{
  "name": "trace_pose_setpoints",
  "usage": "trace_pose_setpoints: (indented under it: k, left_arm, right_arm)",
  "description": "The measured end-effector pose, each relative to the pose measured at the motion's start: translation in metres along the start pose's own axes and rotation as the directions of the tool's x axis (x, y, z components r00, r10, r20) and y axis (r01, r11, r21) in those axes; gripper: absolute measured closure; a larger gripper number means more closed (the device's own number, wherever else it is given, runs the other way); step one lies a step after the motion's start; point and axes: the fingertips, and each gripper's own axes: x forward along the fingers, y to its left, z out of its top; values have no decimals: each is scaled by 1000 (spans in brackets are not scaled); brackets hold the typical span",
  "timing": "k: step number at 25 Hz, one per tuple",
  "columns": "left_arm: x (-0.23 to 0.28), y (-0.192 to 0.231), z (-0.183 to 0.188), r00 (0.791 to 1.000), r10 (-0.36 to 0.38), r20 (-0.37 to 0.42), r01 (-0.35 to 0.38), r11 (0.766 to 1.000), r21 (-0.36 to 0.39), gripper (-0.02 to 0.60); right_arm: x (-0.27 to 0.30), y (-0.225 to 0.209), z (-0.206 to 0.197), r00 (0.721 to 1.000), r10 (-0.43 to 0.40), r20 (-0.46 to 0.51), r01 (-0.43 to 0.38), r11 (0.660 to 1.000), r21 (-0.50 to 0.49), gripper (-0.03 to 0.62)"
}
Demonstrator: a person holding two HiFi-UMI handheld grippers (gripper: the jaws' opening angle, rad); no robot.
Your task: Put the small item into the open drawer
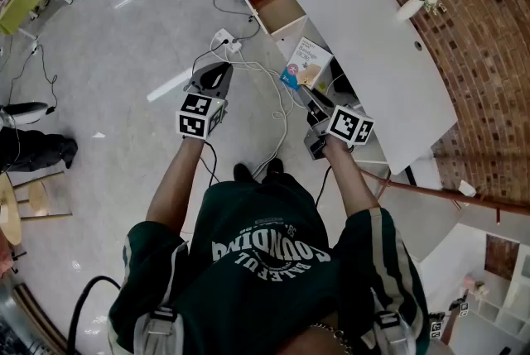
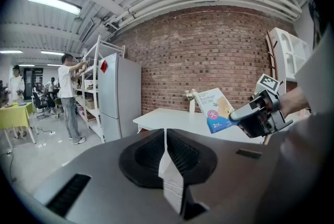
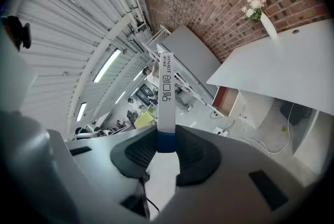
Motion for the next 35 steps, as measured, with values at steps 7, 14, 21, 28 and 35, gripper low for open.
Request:
trace_pose_setpoints:
  k: [7, 14, 21, 28, 35]
  left_arm:
    - [-11, 4, -7, 1000, 4, -12, -4, 1000, 13, 554]
    - [-9, 0, -10, 1000, -12, -19, 12, 1000, 5, 554]
    - [-5, -2, -8, 999, -36, -10, 36, 999, 6, 554]
    - [-8, 5, -7, 999, -51, -3, 51, 999, 14, 554]
    - [-12, 10, -13, 998, -65, -6, 65, 998, 15, 554]
  right_arm:
    - [4, 8, -12, 1000, 24, -12, -24, 1000, -8, 484]
    - [1, 2, -16, 1000, 5, 5, -5, 999, 38, 484]
    - [2, 1, -17, 1000, -13, 8, 13, 999, 39, 484]
    - [7, 7, -20, 999, -23, 23, 22, 999, 44, 484]
    - [10, 9, -36, 999, -38, 24, 36, 997, 66, 484]
